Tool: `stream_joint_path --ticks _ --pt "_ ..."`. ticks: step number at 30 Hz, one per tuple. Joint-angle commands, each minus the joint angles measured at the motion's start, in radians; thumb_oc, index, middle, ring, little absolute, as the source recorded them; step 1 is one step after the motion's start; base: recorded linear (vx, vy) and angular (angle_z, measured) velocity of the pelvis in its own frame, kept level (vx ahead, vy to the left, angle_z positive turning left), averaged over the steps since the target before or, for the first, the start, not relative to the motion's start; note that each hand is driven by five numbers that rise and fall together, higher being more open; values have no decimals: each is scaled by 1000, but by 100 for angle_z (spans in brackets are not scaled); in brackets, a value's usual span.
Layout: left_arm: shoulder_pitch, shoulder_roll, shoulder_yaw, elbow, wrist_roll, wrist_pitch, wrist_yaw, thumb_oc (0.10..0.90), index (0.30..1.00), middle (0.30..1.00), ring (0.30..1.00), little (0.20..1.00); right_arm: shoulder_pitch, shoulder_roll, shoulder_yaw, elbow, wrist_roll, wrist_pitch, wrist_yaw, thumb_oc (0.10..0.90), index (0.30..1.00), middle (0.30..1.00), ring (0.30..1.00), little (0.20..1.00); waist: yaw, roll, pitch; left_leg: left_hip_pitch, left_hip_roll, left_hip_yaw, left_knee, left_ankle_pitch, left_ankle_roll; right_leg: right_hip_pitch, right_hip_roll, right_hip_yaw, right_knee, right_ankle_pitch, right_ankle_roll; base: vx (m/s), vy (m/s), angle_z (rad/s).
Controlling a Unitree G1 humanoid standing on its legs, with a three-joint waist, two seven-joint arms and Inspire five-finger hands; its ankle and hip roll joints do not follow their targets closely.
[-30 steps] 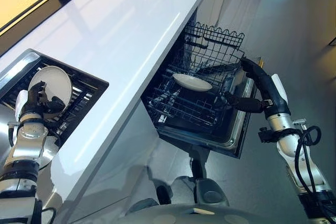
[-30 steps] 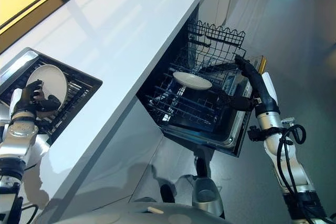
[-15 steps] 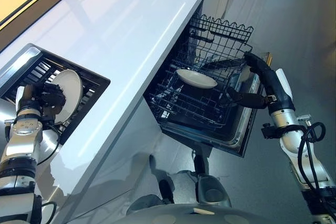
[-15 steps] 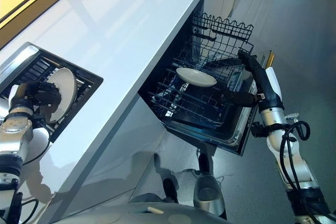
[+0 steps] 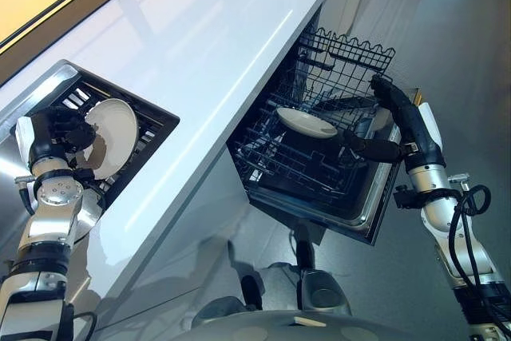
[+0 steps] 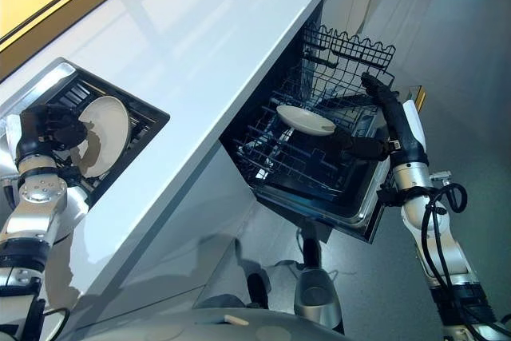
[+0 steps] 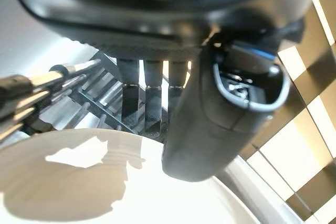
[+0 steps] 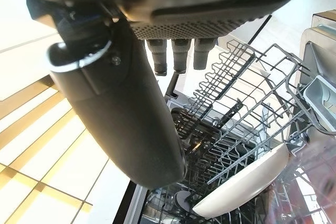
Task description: Pick up plates and place into dishwasher.
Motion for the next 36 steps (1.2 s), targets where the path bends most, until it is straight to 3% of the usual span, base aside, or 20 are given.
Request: stream_joint_path --ticks 1,4,7,8,10,21,36 --pt "-26 128 60 -125 105 -96 78 361 524 524 524 461 -80 20 -57 -103 3 -110 -46 800 900 900 900 900 9 2 -96 -72 -63 -42 70 -91 30 -23 33 -11 213 -218 72 -27 -43 6" --pt "-17 148 74 -148 134 -85 79 413 568 568 568 513 -81 23 -55 -97 0 -109 -47 800 900 900 900 900 14 0 -99 -68 -63 -44 67 -91 30 -16 33 -16 205 -219 71 -24 -38 4" --pt "-22 168 77 -153 125 -68 74 630 754 754 754 730 -83 20 -51 -94 10 -109 -48 800 900 900 900 900 14 -1 -101 -63 -62 -44 62 -91 29 -12 35 -18 201 -216 73 -16 -30 3" --pt "-23 171 76 -151 124 -66 75 644 766 766 766 744 -85 18 -51 -95 15 -105 -47 800 900 900 900 900 13 -2 -101 -62 -62 -44 62 -91 29 -12 35 -19 200 -215 73 0 -18 4" --pt "-29 181 75 -144 121 -59 80 800 900 900 900 900 -87 14 -48 -95 19 -101 -43 800 900 900 900 900 11 -1 -103 -59 -63 -44 62 -93 30 -12 35 -17 198 -213 74 0 0 0" --pt "-92 229 36 -55 98 1 56 800 900 900 900 900 -89 -3 -32 -91 35 -76 -32 800 900 900 900 900 -12 9 -97 -64 -66 -29 85 -103 34 -26 38 1 207 -205 77 45 3 0" --pt "-157 266 1 48 71 8 17 800 900 900 900 900 -76 -42 -46 -85 50 -57 3 800 900 900 900 900 -47 30 -58 -106 -70 -16 111 -103 36 -80 53 56 209 -191 75 75 32 -5"
